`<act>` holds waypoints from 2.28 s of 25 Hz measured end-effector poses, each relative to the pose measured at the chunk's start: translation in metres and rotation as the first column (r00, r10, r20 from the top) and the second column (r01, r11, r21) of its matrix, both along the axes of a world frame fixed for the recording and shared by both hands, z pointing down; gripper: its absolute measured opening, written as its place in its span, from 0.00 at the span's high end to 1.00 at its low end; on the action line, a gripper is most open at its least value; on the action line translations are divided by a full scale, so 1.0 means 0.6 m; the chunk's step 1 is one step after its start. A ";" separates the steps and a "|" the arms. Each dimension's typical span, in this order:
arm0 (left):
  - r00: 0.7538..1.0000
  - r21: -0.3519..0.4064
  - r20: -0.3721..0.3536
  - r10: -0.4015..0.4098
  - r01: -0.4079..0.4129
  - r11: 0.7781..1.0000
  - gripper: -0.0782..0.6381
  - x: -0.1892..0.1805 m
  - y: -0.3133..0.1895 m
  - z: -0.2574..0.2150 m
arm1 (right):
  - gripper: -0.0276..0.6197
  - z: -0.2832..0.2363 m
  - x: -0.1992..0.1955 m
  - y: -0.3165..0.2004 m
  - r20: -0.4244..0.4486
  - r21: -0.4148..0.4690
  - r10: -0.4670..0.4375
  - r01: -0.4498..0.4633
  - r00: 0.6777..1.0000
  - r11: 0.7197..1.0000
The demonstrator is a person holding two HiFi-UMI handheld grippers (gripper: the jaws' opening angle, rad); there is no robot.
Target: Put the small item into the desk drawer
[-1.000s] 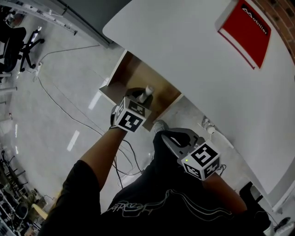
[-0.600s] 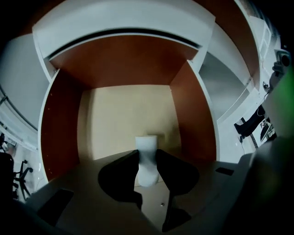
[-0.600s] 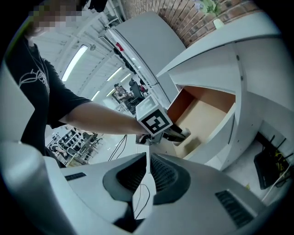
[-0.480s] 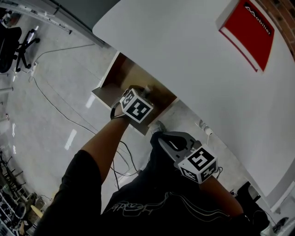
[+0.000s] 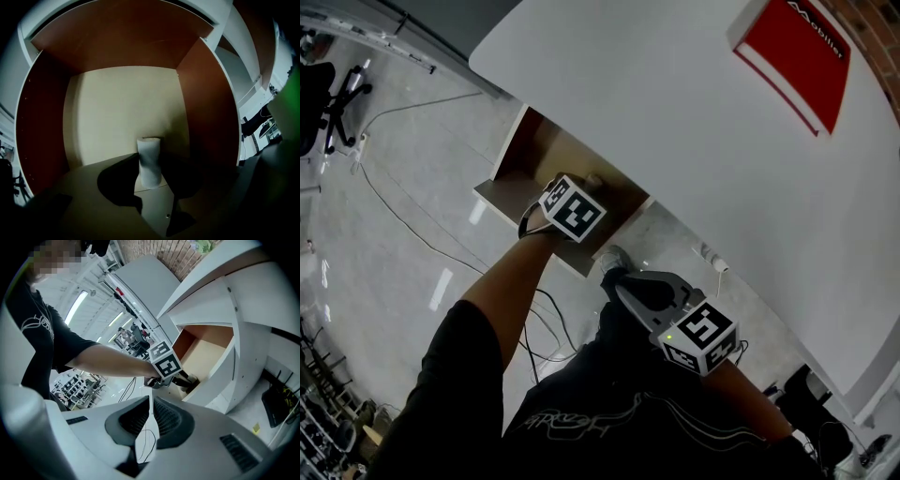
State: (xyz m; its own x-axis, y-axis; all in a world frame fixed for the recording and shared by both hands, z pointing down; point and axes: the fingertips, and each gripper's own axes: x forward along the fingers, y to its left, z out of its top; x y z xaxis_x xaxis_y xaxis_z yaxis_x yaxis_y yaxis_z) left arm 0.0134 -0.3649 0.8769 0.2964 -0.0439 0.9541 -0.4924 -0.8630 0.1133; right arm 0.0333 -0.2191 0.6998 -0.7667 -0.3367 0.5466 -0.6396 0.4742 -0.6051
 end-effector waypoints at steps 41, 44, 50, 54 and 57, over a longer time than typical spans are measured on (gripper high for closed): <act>0.518 -0.054 -0.832 -0.199 0.281 0.958 0.81 -0.082 0.490 -0.954 | 0.87 -0.683 -0.021 0.270 0.256 0.454 0.028 -0.145 0.966 0.879; 0.473 -0.047 -0.860 -0.193 0.305 0.951 0.83 -0.092 0.535 -1.010 | 0.87 -0.725 -0.022 0.308 0.259 0.501 0.034 -0.164 0.965 0.850; 0.422 0.012 -0.896 -0.136 0.330 0.944 0.85 -0.095 0.604 -1.090 | 0.87 -0.788 -0.029 0.372 0.254 0.576 0.015 -0.163 0.967 0.801; 0.421 0.060 -0.903 -0.084 0.318 0.946 0.85 -0.089 0.643 -1.111 | 0.87 -0.805 -0.042 0.404 0.215 0.617 -0.002 -0.134 0.977 0.776; 0.429 0.081 -0.901 -0.064 0.310 0.947 0.85 -0.089 0.662 -1.114 | 0.87 -0.805 -0.041 0.415 0.218 0.616 0.022 -0.155 0.976 0.772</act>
State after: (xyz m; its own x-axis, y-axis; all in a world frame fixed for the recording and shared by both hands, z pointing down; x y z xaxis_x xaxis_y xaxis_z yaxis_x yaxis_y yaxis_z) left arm -0.0402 0.0324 0.2085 0.9229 -0.3602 0.1362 -0.3830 -0.8216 0.4223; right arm 0.0085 0.0297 0.2165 -0.7804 -0.6240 0.0396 -0.6041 0.7361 -0.3052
